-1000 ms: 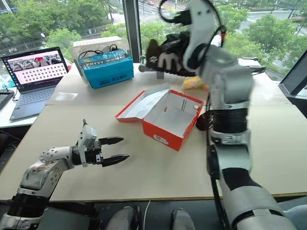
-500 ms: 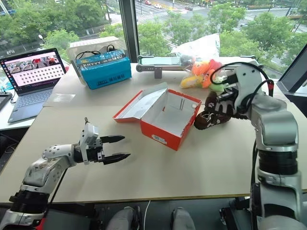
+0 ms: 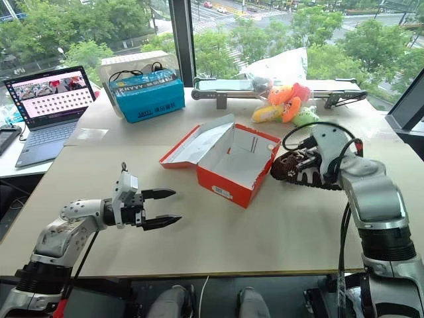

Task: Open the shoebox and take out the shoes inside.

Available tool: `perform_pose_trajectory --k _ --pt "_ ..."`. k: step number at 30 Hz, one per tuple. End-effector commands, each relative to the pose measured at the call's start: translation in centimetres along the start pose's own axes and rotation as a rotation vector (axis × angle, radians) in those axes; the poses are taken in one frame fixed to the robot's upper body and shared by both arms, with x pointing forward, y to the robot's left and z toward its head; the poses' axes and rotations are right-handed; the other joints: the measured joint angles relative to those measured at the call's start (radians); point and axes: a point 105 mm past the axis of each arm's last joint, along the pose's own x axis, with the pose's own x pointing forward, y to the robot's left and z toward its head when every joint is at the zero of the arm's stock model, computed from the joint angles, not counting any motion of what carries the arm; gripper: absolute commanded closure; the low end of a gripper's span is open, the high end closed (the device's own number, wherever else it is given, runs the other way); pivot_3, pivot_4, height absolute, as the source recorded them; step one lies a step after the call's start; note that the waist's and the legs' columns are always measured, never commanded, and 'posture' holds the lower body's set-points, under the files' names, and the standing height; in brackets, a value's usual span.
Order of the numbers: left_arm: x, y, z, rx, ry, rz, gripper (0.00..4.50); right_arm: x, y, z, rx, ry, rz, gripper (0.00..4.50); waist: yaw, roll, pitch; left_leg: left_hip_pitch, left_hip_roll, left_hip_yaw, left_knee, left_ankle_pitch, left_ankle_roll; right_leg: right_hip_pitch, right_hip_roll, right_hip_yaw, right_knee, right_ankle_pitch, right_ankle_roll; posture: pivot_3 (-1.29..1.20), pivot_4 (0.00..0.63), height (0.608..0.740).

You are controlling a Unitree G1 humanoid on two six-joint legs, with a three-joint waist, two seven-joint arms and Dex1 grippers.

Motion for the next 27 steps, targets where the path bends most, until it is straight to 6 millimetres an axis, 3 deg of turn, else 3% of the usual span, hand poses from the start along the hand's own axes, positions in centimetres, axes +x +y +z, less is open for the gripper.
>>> perform_pose_trajectory --k 1,7,8,9,15,24,27 --pt "0.1 0.0 1.1 0.053 -0.017 -0.007 0.0 0.5 -1.4 -0.9 -0.009 0.034 -0.073 4.47 0.003 0.0 0.0 0.0 0.0 0.0 0.0 0.0 0.0 0.0 0.0 0.0 0.0 0.0 0.0 0.0 0.15 0.736" --pt "0.1 0.1 1.0 0.055 -0.015 -0.004 0.0 1.8 -2.2 -0.4 0.049 0.001 -0.118 4.47 0.007 0.0 0.0 0.0 0.0 -0.001 0.002 0.0 0.0 0.001 0.0 -0.001 0.0 0.001 0.002 0.0 0.15 0.736" --pt "0.1 0.1 1.1 0.055 -0.016 -0.003 0.0 1.8 -2.3 -0.2 0.058 -0.011 -0.111 3.78 0.007 0.0 0.0 0.0 0.0 -0.001 0.002 0.0 0.0 0.001 0.0 -0.001 0.0 0.001 0.002 0.0 0.15 0.736" --pt "0.1 0.1 1.1 0.056 -0.016 -0.002 0.0 1.8 -2.3 0.0 0.064 -0.019 -0.106 3.63 0.007 0.0 0.0 0.0 0.0 0.0 0.002 0.0 0.0 0.001 0.0 -0.001 0.0 0.002 0.003 0.0 0.15 0.736" --pt "0.1 0.1 1.0 0.056 -0.014 0.002 0.0 0.9 -3.6 -0.2 0.038 0.017 -0.153 1.58 0.008 0.0 0.0 0.0 0.0 -0.001 0.001 0.0 0.0 0.001 0.0 -0.001 0.0 0.002 0.003 0.0 0.15 0.736" --pt "-0.3 0.1 0.9 0.05 -0.009 0.011 0.0 -4.2 -2.5 3.9 0.086 -0.064 -0.072 1.58 0.011 0.0 0.001 0.0 0.0 0.0 0.001 0.0 0.0 0.0 0.001 0.0 0.0 0.0 0.001 0.0 0.15 0.736" --pt "-0.3 0.3 0.8 0.048 -0.011 0.026 0.0 -5.8 -1.0 5.3 0.14 -0.117 0.009 1.58 0.013 0.0 0.001 0.0 0.0 0.0 0.001 0.0 0.0 0.0 0.001 0.0 0.0 0.001 0.001 0.0 0.15 0.736"
